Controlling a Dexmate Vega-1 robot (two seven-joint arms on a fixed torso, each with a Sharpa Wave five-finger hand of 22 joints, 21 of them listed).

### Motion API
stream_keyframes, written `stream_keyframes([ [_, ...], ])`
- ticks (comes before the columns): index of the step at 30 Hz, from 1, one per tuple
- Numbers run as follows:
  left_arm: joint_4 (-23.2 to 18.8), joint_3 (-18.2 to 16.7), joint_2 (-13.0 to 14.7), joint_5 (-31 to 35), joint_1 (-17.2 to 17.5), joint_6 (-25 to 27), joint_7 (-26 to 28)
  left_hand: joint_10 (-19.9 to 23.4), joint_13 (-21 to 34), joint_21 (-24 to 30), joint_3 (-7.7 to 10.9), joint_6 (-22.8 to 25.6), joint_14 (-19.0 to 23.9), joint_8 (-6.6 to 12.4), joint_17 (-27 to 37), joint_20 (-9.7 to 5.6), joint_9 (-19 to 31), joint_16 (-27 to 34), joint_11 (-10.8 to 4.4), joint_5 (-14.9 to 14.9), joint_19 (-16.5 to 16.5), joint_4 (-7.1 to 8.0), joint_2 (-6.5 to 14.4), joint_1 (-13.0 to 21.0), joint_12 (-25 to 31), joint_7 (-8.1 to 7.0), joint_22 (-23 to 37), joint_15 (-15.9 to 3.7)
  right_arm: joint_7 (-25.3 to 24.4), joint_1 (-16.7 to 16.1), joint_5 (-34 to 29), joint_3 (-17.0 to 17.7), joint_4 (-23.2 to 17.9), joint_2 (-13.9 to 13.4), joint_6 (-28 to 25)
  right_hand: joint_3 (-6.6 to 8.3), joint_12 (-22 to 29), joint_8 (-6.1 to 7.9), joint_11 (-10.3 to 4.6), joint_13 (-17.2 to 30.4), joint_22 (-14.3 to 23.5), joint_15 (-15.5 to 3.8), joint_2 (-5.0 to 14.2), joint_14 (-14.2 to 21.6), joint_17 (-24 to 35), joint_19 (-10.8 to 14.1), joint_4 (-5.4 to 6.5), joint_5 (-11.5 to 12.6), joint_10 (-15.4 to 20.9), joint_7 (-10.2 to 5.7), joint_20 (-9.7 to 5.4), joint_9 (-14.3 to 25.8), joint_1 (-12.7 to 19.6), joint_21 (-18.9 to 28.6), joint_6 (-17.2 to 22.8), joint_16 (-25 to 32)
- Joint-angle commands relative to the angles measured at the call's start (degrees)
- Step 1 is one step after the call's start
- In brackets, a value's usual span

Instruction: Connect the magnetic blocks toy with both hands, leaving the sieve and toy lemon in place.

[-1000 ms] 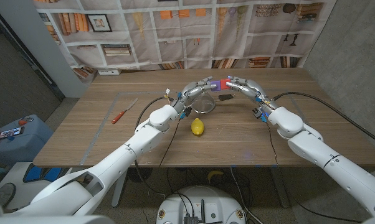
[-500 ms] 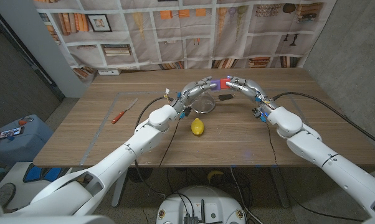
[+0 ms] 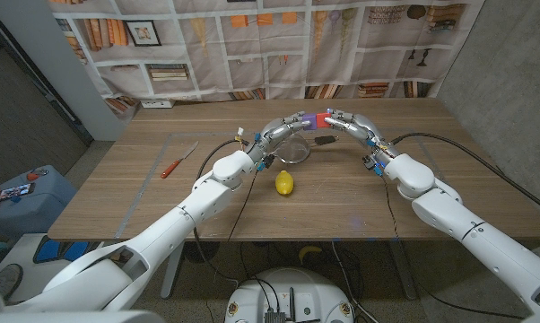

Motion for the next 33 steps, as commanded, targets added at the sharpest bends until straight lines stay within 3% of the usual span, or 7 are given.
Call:
stream_keyframes([
  [1,0.92,0.06,0.12,-1.59,-0.56,-0.16,-3.15,-0.57,0.19,-0.02,-0.49,-1.67,-1.05,-0.20,0.11,-0.10,0.07,-0.07,0.61,0.05,-0.72,0.08,-0.81,-0.31,0.11,0.59,0.08,0.74,-0.32,0.63,-0.70,-0.45,0.79,0.75,0.68,-0.16,-0.28,0.21,0.13,0.12,0.12,-2.06,3.55,0.33,0.11,0.55,-0.09,-0.06,0.36,-5.97,-2.67,0.13,3.12,0.03,6.45,-0.13],
  [7,1.48,0.18,0.10,-2.14,-0.96,-0.21,-4.53,-1.61,0.19,-0.04,-0.92,-2.74,-1.76,0.16,0.13,-0.33,-0.08,-0.01,2.37,-0.05,-1.32,0.05,-1.51,-1.16,0.07,0.78,0.07,0.99,-0.38,0.87,-0.90,-0.57,1.07,0.95,0.76,-0.22,-0.31,0.07,0.08,0.13,0.13,-2.15,3.57,0.32,0.12,0.55,-0.12,-0.12,0.37,-5.98,-2.69,0.12,3.11,0.02,6.48,-0.15],
  [9,1.60,0.15,0.09,-2.37,-1.01,-0.28,-4.90,-1.82,0.19,-0.06,-1.03,-3.46,-2.05,0.23,0.14,-0.20,-0.16,0.05,3.90,-0.06,-1.73,0.01,-1.75,-1.48,0.22,1.21,0.07,1.74,-0.44,0.88,-0.90,-0.59,1.12,1.03,0.80,-0.24,-0.31,0.02,0.06,0.13,0.13,-2.16,3.60,0.32,0.13,0.54,-0.11,-0.15,0.39,-5.98,-2.67,0.12,3.09,0.01,6.46,-0.15],
  [12,1.51,0.00,0.17,-2.58,-0.90,-0.21,-4.90,-1.96,0.19,-0.08,-1.09,-4.16,-2.34,0.20,0.15,-0.12,-0.22,0.07,4.87,-0.06,-2.07,0.01,-1.84,-1.71,0.29,2.00,0.07,2.01,-0.67,0.85,-0.99,-0.57,1.16,1.13,0.87,-0.26,-0.32,-0.04,0.01,0.13,0.13,-2.21,3.63,0.29,0.14,0.54,-0.09,-0.17,0.38,-5.98,-2.68,0.12,3.05,0.01,6.44,-0.16],
  [21,2.28,-0.13,0.39,-3.23,-1.12,-1.01,-6.64,-3.26,0.19,-0.03,-1.34,-8.80,-3.48,-0.20,0.18,-0.04,-0.44,0.09,6.69,-0.15,-2.94,-0.26,-2.76,-2.29,0.26,4.04,0.07,3.09,-1.20,0.68,-1.22,-0.48,0.95,1.17,0.72,-0.31,-0.29,-0.12,-0.03,0.14,0.14,-2.14,3.63,0.35,0.14,0.64,-0.19,-0.23,0.52,-5.98,-2.60,0.11,3.13,0.04,6.67,-0.16],
  [33,3.01,-0.64,0.97,-4.40,-1.48,-1.92,-9.16,-5.53,0.21,-0.18,-1.49,-13.15,-5.56,-0.13,0.21,1.06,-0.59,-0.10,8.42,-0.42,-4.46,-0.44,-3.79,-2.60,0.07,4.91,0.05,5.10,-1.92,0.79,-1.28,-0.27,1.35,1.45,0.52,-0.37,-0.29,-0.34,0.04,0.14,0.14,-2.21,3.73,0.39,0.17,0.67,-0.20,-0.31,0.64,-5.98,-2.56,0.11,3.12,0.04,6.70,-0.15],
])
